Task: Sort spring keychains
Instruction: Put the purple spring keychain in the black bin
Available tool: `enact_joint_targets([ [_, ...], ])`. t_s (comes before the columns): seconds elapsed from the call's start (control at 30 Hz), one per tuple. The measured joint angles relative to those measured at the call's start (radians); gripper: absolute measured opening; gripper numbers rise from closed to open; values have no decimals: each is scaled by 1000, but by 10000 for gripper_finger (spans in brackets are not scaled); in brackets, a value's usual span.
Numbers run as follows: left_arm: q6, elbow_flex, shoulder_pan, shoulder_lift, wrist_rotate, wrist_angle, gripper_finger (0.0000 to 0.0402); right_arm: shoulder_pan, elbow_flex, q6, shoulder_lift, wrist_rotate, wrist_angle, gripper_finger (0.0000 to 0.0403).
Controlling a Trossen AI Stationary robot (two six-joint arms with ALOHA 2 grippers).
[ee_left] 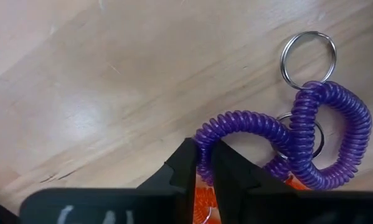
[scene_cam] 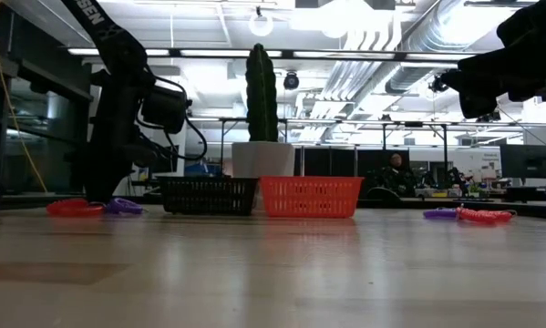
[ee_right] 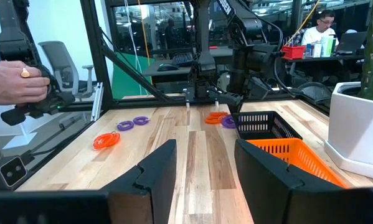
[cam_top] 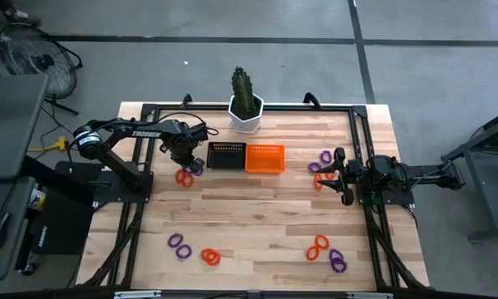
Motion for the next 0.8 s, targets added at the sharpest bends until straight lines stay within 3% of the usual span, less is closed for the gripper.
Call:
enact_joint_targets([
  [0.33,25,33,25,-83,-87,-46,27,0,0,0,0,0,0,158],
  [0.8,53,178,34,-202,-85,-33,26,0,0,0,0,0,0,157],
])
